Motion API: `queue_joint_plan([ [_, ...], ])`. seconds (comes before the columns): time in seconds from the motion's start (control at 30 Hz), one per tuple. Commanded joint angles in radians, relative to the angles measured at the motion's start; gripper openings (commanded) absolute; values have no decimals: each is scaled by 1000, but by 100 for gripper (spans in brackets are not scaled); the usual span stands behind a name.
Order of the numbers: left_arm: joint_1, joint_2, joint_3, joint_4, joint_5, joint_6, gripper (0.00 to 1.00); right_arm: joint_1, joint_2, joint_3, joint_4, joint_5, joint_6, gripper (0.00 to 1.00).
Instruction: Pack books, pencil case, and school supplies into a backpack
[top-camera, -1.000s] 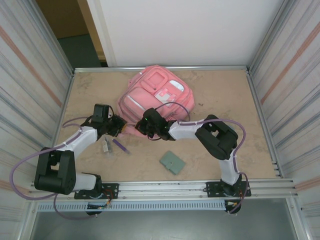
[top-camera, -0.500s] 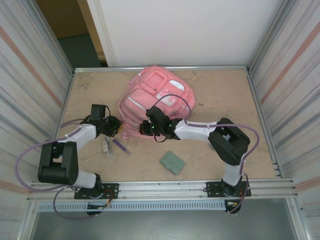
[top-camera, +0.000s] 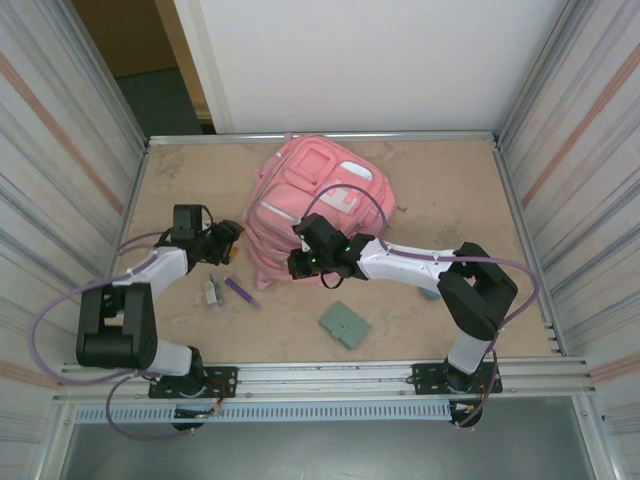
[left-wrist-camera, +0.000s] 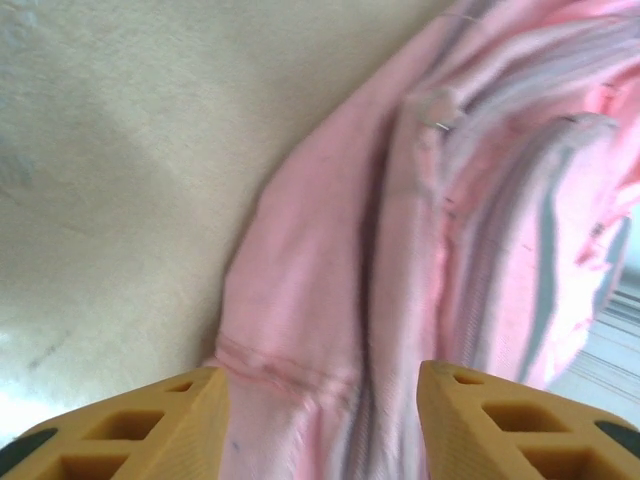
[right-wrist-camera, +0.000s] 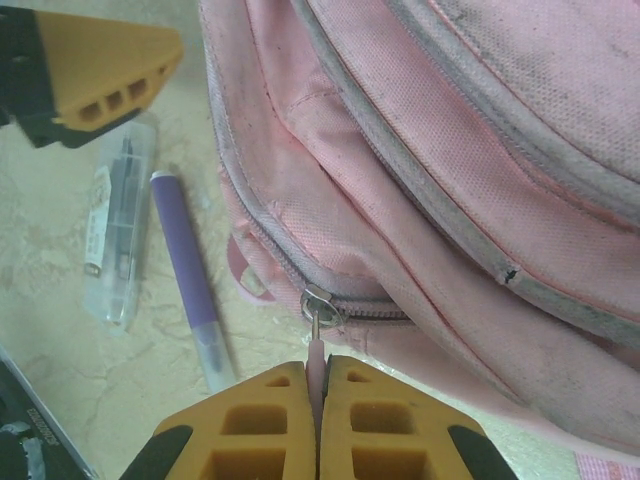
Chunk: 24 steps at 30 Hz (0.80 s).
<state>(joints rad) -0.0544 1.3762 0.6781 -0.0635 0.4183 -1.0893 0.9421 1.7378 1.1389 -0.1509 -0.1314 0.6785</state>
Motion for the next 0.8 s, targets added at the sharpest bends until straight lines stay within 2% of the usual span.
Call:
queue_joint_plan([
  [0.0,-57,-116,-30,-52,-51,-31,54,-2,-50,7,22,-20,-45,0],
  [0.2,-176,-192,-90,19,-140,-69,56,0,-50,16,24,-6,-74,0],
  [0.27,-187,-181,-108,34,-145,-76,55,-1,-46,24,29,-10,-76,0],
  [0.4,-198,-145,-159,133,-110,-139,48,1,-37,42,33,-22,-77,0],
  [0.53,-208,-96,-125,120,-125,-130,44,10,-30,49,38,-31,-71,0],
  [0.77,-256,-12,-50,146,-143,-137,43,23,-34,7,66,-11,-53,0],
])
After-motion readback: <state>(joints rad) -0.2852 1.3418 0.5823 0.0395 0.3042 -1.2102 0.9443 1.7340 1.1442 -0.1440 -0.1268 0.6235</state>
